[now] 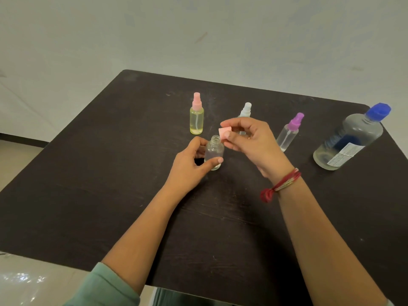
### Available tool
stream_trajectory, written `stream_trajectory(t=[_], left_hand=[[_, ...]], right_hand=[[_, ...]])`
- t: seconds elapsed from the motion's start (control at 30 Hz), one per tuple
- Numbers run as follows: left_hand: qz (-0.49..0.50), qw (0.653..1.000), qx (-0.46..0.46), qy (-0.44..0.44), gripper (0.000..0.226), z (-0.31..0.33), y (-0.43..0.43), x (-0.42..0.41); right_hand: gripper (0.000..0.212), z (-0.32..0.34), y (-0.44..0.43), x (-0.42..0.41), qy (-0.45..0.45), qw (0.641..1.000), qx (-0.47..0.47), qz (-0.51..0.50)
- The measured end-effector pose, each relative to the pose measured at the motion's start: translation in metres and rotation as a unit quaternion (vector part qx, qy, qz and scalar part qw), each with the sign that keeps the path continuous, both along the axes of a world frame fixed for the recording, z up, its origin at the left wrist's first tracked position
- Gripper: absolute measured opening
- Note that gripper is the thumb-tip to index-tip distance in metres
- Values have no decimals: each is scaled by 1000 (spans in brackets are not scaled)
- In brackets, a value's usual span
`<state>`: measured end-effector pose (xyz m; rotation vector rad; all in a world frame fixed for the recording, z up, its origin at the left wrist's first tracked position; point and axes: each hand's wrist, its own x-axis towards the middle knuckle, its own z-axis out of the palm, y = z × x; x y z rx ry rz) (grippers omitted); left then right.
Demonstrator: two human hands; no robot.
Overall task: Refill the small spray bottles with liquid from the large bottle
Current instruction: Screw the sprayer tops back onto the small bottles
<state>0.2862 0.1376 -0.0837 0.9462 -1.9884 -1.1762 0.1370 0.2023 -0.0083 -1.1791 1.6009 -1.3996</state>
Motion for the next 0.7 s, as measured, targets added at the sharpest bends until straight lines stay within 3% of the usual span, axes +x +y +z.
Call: stream_trajectory(t=[0.13, 0.27, 0.7], left_hand=[[-1, 1000, 6, 3, 37, 0, 0, 0], [0, 1000, 3, -6, 37, 1, 0, -1], [-2, 1000, 2, -15, 37, 4, 1, -1]], right_hand=[[21, 22, -4, 0, 255, 965, 43, 46], [18, 38, -8, 9, 407, 905, 72, 102], [24, 60, -18, 28, 544, 809, 163, 148]])
